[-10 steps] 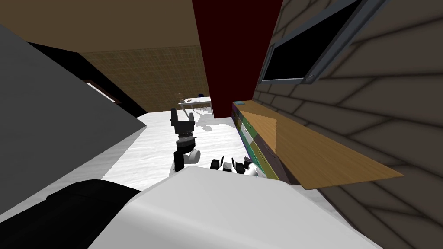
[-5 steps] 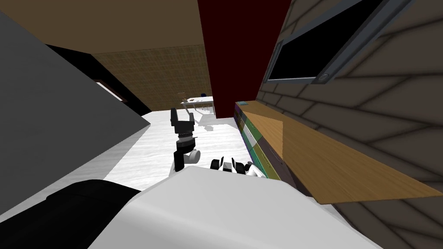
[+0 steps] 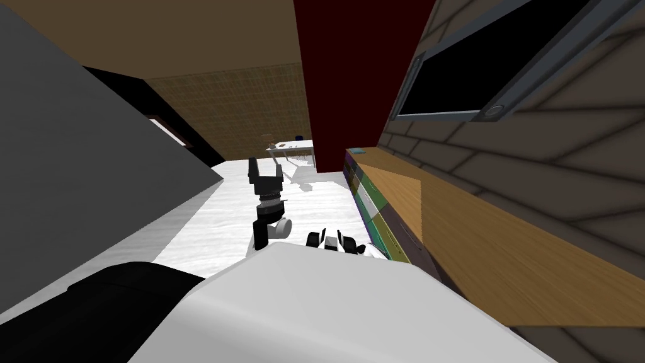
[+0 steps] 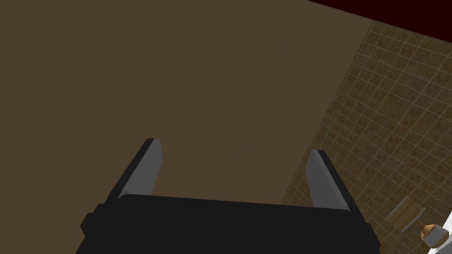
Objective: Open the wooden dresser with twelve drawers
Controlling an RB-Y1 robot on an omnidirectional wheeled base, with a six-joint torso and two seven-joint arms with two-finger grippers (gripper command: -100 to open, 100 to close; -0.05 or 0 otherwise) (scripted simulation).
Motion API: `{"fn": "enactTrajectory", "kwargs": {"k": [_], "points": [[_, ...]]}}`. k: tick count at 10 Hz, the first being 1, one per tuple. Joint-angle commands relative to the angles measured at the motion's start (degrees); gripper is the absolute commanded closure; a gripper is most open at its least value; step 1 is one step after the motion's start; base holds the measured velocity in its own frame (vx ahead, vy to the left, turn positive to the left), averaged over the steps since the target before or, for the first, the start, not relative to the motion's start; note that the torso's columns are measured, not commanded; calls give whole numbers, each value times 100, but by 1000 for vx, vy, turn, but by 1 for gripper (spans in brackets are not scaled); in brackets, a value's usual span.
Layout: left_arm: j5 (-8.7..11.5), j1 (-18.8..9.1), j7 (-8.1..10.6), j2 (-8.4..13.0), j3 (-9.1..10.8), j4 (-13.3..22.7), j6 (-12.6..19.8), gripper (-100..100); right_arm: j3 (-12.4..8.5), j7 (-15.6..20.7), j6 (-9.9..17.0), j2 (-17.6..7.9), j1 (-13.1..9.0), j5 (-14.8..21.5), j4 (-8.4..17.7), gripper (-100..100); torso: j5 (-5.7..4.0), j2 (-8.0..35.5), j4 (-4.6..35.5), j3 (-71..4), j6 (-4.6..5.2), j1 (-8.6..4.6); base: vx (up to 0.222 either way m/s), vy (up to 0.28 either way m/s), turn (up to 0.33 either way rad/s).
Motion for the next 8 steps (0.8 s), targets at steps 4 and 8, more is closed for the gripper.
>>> {"fn": "enactTrajectory", "kwargs": {"k": [4, 8], "points": [[0, 0, 0, 0, 0, 0, 0, 0, 293, 113, 871, -124, -201, 321, 784, -100, -1, -19, -6, -12, 0, -2, 70, 27, 67], [0, 0, 0, 0, 0, 0, 0, 0, 377, 141, 1239, -172, -255, 415, 1170, -100, 0, -11, -1, -5, -3, 2, 50, 11, 36]]}}
